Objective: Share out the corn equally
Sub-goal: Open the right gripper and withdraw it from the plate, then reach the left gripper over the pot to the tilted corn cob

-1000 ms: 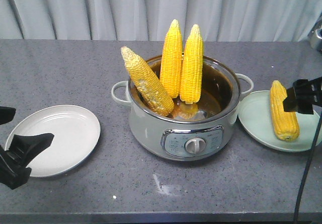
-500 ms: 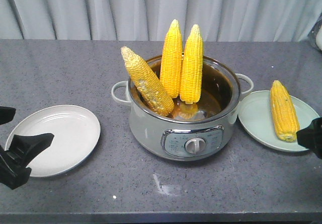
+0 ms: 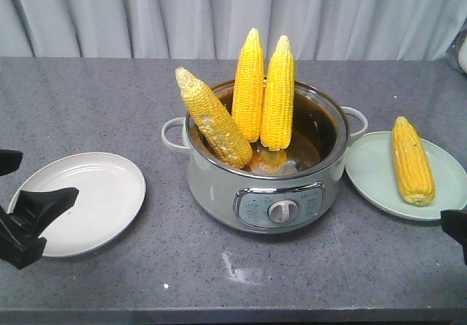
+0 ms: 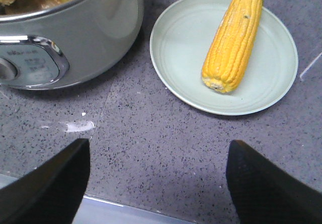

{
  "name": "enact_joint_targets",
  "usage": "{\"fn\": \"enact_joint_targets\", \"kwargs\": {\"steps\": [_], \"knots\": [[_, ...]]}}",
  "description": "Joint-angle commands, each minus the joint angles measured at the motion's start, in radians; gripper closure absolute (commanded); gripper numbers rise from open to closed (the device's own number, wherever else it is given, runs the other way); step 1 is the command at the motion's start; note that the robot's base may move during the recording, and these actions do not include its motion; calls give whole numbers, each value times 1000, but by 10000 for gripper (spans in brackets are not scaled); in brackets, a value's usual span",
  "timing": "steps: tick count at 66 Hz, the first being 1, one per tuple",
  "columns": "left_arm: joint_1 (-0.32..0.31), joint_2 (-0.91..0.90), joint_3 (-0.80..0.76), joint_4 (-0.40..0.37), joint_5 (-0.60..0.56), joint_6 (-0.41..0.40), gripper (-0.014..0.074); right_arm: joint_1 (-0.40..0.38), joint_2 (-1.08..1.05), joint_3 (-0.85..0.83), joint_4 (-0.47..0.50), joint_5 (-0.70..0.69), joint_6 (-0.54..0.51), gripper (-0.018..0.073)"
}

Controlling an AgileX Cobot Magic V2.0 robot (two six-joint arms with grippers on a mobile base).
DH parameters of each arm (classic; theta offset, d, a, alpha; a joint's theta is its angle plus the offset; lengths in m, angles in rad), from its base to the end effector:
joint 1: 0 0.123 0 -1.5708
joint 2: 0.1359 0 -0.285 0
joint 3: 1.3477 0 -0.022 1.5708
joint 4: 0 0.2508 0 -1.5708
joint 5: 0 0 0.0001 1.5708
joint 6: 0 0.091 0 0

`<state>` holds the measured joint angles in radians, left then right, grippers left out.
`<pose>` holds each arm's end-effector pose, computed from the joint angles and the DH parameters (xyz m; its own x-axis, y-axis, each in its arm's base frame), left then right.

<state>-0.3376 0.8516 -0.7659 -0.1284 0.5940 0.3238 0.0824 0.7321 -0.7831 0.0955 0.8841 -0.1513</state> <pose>0.1575 -0.0622 0.3328 -0.4283 0.3782 -0.8207 0.4904 0.8601 0.1404 0.1269 0.0172 0.3353 -0.6596 -0.1451 -0.7375 -0.1967 0.9803 -0.0169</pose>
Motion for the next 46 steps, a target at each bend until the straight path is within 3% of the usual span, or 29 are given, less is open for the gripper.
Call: {"fn": "enact_joint_targets", "kwargs": {"steps": [1, 14, 31, 46], "knots": [[-6, 1, -34, -22, -113, -3, 36, 3, -19, -24, -6, -66, 0, 32], [-6, 53, -39, -67, -206, -1, -20, 3, -24, -24, -6, -50, 0, 32], [-6, 224, -185, -162, -211, 26, -22, 3, -24, -24, -5, -50, 0, 32], [-6, 395, -308, -353, -211, 192, -20, 3, -24, -24, -5, -50, 0, 32]]}}
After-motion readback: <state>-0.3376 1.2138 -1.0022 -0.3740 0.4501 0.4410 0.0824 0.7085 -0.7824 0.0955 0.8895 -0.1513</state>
